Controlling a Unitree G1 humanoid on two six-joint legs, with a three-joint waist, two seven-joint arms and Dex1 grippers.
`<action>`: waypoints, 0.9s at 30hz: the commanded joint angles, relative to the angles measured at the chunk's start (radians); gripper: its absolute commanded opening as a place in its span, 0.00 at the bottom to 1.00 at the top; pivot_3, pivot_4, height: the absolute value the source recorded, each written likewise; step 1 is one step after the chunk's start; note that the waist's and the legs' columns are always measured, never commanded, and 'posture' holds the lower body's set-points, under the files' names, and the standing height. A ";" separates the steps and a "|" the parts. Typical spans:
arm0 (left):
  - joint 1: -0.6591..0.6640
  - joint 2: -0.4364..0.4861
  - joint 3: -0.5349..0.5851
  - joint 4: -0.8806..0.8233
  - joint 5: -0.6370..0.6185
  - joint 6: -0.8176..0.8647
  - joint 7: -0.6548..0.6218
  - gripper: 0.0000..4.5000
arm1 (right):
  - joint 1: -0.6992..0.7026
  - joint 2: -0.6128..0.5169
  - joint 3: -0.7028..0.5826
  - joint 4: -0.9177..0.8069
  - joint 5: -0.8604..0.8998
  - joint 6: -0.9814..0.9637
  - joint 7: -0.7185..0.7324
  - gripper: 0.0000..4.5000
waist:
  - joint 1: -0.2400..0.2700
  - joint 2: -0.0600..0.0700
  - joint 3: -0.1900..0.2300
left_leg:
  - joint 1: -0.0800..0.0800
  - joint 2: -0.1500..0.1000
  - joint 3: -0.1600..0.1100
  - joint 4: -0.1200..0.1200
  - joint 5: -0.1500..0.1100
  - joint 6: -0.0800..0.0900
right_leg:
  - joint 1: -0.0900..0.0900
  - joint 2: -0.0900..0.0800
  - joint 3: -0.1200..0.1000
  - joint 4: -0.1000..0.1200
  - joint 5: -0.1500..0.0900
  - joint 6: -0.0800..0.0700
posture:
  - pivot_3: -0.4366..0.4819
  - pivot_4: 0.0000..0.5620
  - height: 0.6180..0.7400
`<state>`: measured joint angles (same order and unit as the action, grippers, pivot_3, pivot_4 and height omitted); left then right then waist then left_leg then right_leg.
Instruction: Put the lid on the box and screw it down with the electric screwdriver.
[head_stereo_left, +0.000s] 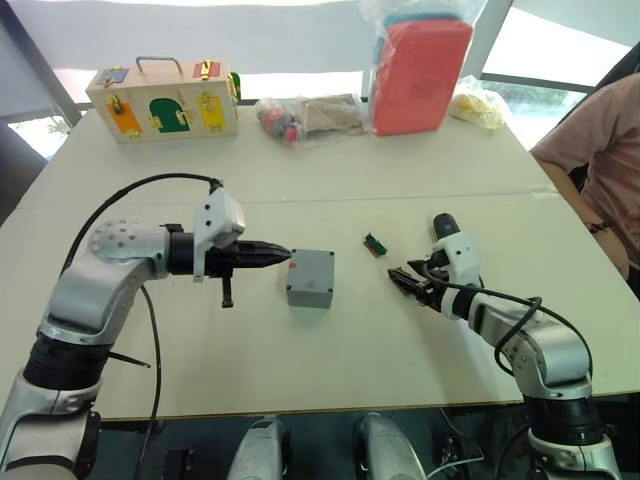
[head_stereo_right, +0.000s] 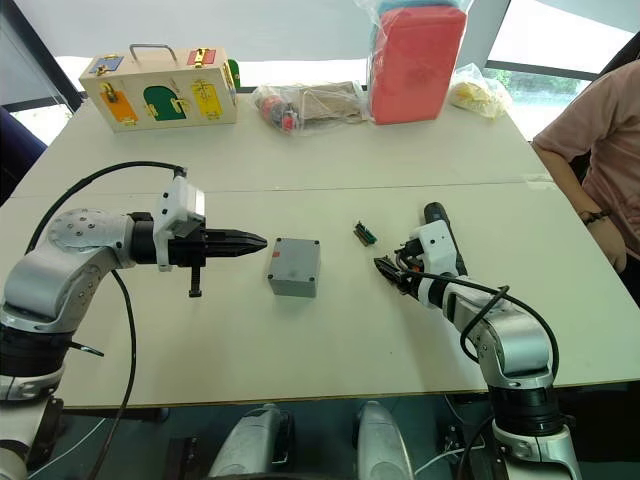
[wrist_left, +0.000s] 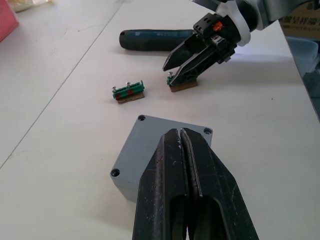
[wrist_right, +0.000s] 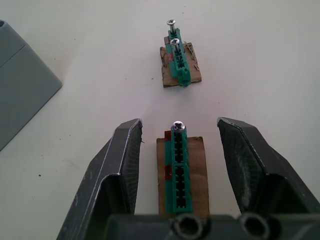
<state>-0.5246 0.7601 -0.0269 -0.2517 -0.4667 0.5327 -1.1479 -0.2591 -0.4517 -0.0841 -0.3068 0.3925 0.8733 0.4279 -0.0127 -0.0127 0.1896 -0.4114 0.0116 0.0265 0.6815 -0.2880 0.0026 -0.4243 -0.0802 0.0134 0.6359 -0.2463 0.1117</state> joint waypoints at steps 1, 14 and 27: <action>-0.020 -0.001 0.001 -0.021 -0.005 -0.012 0.006 0.00 | -0.009 0.003 -0.005 -0.004 -0.003 -0.026 -0.002 0.57 | 0.001 0.000 0.000 | 0.000 0.000 0.000 0.000 0.000 0.000 | 0.000 0.000 0.000 0.000 0.000 0.000 | 0.48 0.27 0.92; -0.017 -0.010 -0.001 -0.024 -0.001 -0.020 0.018 0.00 | -0.021 0.003 -0.006 -0.005 -0.003 -0.028 -0.005 0.04 | 0.001 0.000 0.000 | 0.000 0.000 0.000 0.000 0.000 0.000 | 0.000 0.000 0.000 0.000 0.000 0.000 | 0.48 0.27 0.92; -0.022 -0.025 -0.010 -0.020 0.004 -0.023 0.025 0.00 | -0.020 -0.007 0.008 -0.023 0.007 -0.010 0.010 0.01 | 0.001 0.000 0.000 | 0.000 0.000 0.000 0.000 0.000 0.000 | 0.000 0.000 0.000 0.000 0.000 0.000 | 0.48 0.27 0.92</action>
<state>-0.5246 0.7352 -0.0289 -0.2518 -0.4642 0.5294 -1.1265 -0.2666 -0.4536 -0.0785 -0.2919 0.3885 0.8681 0.4307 -0.0120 -0.0127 0.1896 -0.4114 0.0115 0.0265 0.6816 -0.2879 0.0025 -0.4243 -0.0802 0.0134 0.6360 -0.2463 0.1117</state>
